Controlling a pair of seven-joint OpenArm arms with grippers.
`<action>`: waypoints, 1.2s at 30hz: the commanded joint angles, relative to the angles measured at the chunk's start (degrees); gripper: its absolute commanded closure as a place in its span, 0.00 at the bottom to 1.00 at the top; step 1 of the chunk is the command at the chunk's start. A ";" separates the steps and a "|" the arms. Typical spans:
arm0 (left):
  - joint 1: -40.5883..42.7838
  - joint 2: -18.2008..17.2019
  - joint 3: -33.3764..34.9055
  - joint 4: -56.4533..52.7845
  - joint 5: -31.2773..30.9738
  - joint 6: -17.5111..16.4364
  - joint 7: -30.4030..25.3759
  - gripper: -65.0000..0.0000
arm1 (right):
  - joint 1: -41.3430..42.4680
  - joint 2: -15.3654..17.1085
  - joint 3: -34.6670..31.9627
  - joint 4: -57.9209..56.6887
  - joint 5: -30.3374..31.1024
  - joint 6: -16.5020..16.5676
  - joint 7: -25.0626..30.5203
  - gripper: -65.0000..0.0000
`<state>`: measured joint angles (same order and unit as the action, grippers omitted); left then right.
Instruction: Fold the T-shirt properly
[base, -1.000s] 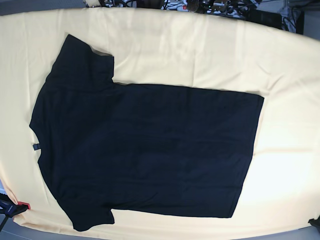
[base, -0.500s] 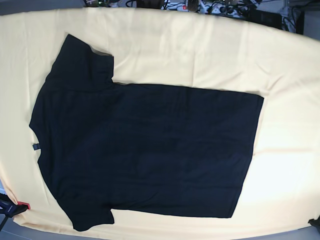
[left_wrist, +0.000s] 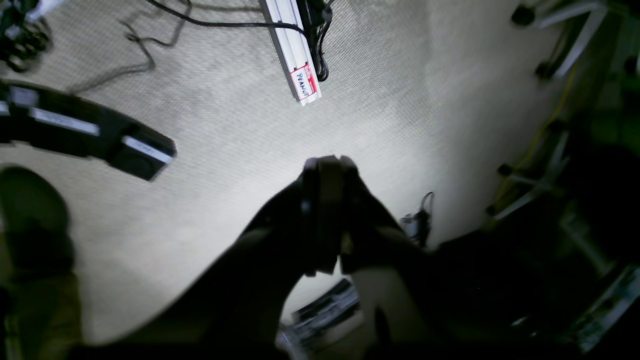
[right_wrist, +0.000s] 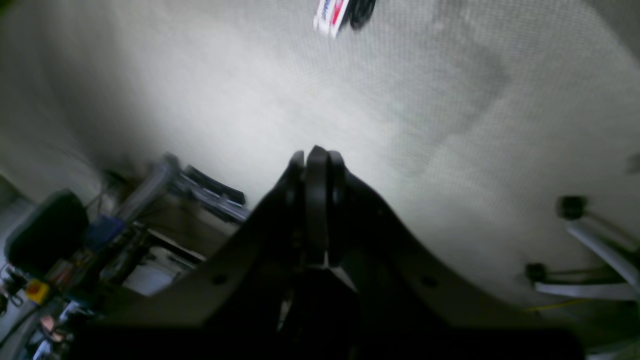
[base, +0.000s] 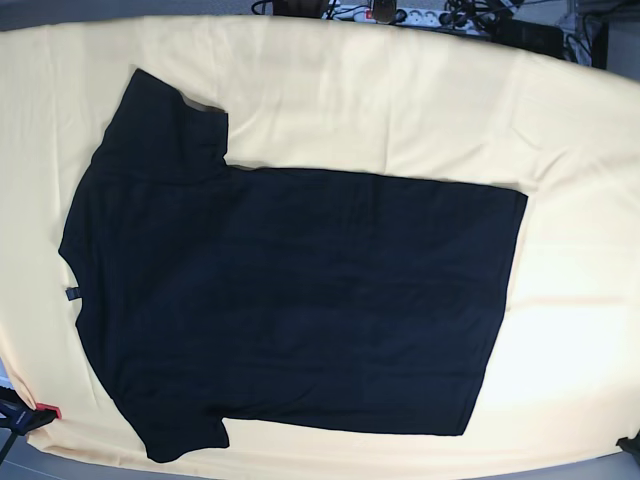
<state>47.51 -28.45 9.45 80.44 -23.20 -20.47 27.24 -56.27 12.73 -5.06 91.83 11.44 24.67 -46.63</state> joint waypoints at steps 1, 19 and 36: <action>2.19 -2.21 -0.39 3.98 0.72 0.52 -0.17 1.00 | -2.75 1.11 0.13 4.94 0.57 -0.52 0.28 1.00; 17.20 -8.70 -28.09 51.67 5.57 2.73 0.48 1.00 | -18.73 8.26 0.35 43.17 -33.33 -24.33 3.13 1.00; -3.63 -16.31 -29.53 47.71 11.32 -2.84 -7.15 1.00 | 5.33 8.24 0.33 43.17 -21.99 -10.86 15.10 1.00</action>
<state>43.68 -44.07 -19.73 127.50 -11.53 -23.92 20.51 -50.19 20.73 -4.89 134.10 -10.20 14.55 -32.29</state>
